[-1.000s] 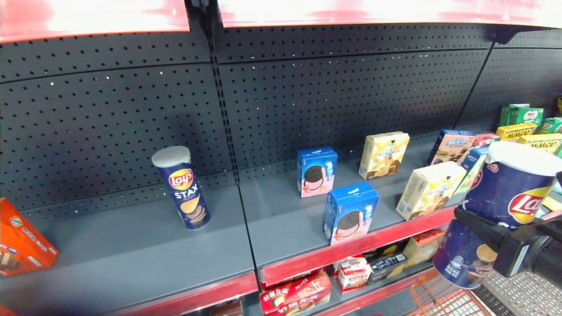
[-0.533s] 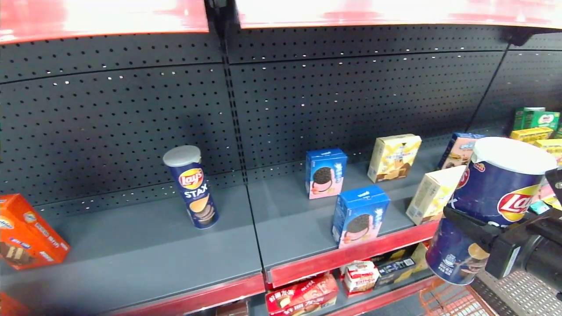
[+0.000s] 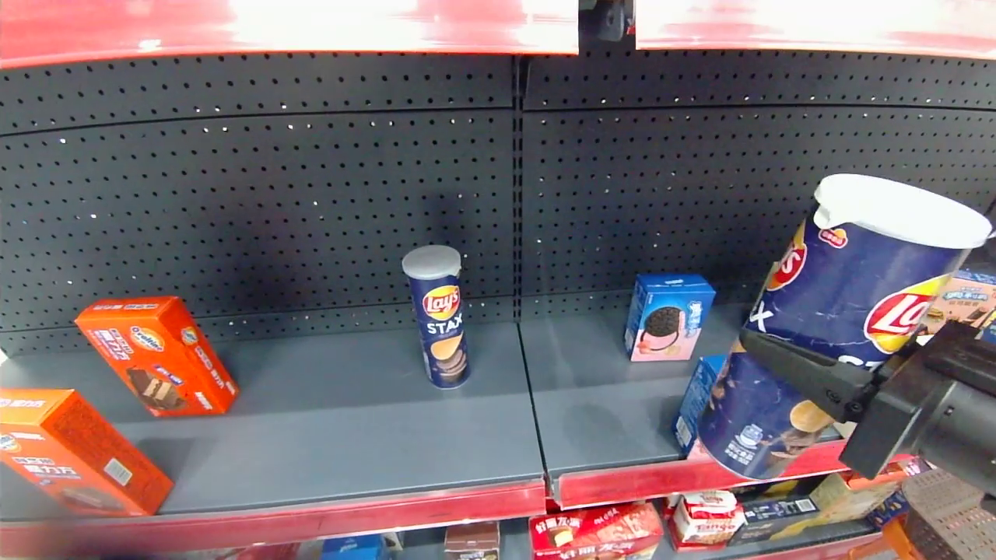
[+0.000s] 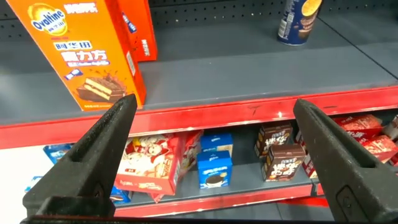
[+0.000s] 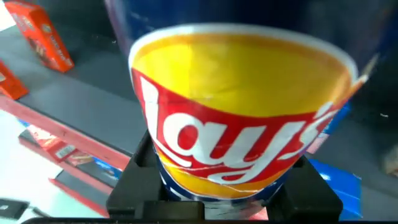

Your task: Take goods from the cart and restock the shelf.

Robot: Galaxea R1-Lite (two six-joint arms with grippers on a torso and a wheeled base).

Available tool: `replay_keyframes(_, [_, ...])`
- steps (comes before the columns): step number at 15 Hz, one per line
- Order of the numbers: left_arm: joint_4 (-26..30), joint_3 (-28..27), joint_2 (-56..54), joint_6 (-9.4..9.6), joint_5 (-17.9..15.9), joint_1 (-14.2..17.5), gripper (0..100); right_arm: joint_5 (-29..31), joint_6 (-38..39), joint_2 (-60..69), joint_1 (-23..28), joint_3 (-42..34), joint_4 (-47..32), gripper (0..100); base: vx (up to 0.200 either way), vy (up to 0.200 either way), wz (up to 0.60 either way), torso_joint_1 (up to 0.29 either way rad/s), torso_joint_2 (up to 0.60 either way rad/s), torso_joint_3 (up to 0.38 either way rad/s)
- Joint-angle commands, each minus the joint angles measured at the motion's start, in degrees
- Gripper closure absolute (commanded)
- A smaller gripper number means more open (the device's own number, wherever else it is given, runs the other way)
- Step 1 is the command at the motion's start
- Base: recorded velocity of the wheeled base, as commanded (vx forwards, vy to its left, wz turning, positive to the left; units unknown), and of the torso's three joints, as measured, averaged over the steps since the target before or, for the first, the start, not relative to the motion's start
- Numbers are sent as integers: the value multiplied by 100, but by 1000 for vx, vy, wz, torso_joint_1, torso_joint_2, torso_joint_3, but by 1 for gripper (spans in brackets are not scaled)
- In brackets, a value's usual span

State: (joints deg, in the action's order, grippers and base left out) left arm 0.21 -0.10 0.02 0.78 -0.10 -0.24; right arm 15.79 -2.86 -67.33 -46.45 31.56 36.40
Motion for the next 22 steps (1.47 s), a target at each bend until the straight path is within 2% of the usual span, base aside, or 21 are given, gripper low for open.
replay_keyframes(1, [-3, 1, 6, 1, 1, -2, 0, -14, -4, -430, -154, 245, 7, 100, 0, 0, 0, 0, 0, 0])
replay_keyframes(8, [-3, 1, 6, 1, 1, 7, 0, -14, 207, -1634, 57, 764, 253, 100, 0, 0, 0, 0, 0, 0])
replay_keyframes(10, [6, 1, -2, 1, 1, -2, 0, -164, 313, -2197, 66, 1107, 658, 100, 0, 0, 0, 0, 0, 0])
replay_keyframes(13, [6, 1, 6, 1, 1, -2, 0, -164, 58, -2610, -31, 1704, 754, 100, 0, 0, 0, 0, 0, 0])
replay_keyframes(20, [-3, 1, -2, 1, 1, -2, 0, -111, 190, -2127, -268, 1168, 754, 100, 0, 0, 0, 0, 0, 0])
replay_keyframes(21, [-3, 1, -2, 36, -34, -2, 0, -102, 181, -1863, -260, 878, 746, 100, 0, 0, 0, 0, 0, 0])
replay_keyframes(22, [-3, 1, -2, 177, -131, -2, 0, -76, 163, -1696, -260, 702, 719, 100, 0, 0, 0, 0, 0, 0])
